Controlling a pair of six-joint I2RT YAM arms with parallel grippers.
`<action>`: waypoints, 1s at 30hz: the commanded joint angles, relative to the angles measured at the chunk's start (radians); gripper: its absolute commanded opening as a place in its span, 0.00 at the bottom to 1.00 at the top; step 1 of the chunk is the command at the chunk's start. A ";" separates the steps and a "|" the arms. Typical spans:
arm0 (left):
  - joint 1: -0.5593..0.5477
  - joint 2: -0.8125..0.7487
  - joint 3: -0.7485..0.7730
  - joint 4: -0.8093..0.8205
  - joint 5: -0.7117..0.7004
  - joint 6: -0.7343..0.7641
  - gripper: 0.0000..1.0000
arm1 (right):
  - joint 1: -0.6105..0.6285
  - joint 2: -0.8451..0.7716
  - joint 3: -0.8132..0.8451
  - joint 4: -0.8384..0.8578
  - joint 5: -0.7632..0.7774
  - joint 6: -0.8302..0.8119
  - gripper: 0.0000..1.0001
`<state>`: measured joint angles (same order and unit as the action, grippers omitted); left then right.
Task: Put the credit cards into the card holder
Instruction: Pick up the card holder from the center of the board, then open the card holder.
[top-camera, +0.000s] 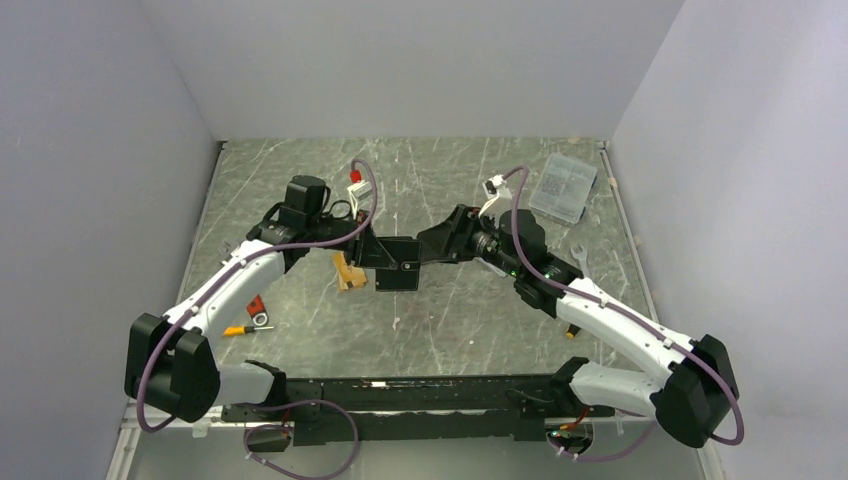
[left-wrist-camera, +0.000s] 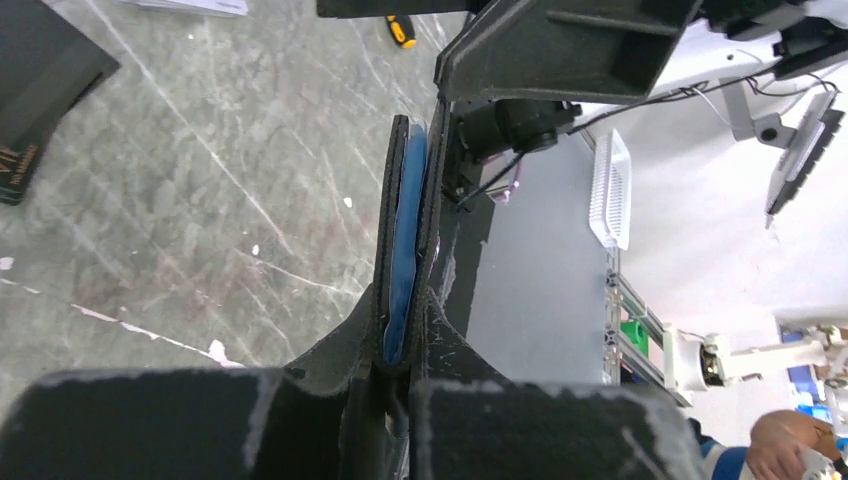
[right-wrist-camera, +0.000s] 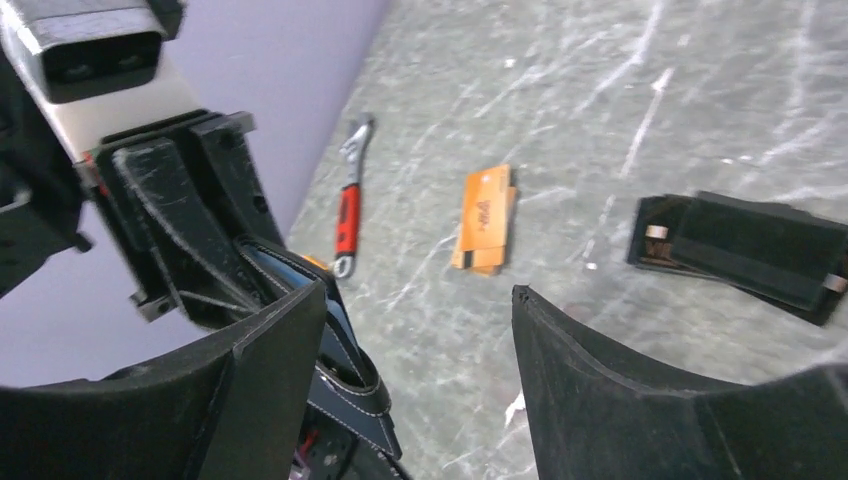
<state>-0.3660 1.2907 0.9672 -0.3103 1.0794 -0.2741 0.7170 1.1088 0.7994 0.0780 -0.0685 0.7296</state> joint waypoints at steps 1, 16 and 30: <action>-0.008 -0.031 0.045 0.041 0.091 0.010 0.00 | -0.020 -0.009 -0.047 0.269 -0.324 0.059 0.69; -0.011 -0.048 0.073 0.027 0.129 -0.011 0.03 | -0.022 0.070 -0.042 0.337 -0.386 0.114 0.15; 0.002 -0.064 0.122 -0.077 0.162 0.063 0.38 | -0.054 0.041 -0.032 0.302 -0.410 0.083 0.00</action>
<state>-0.3698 1.2667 1.0355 -0.3954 1.1687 -0.2379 0.6674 1.1728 0.7490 0.3706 -0.4465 0.8371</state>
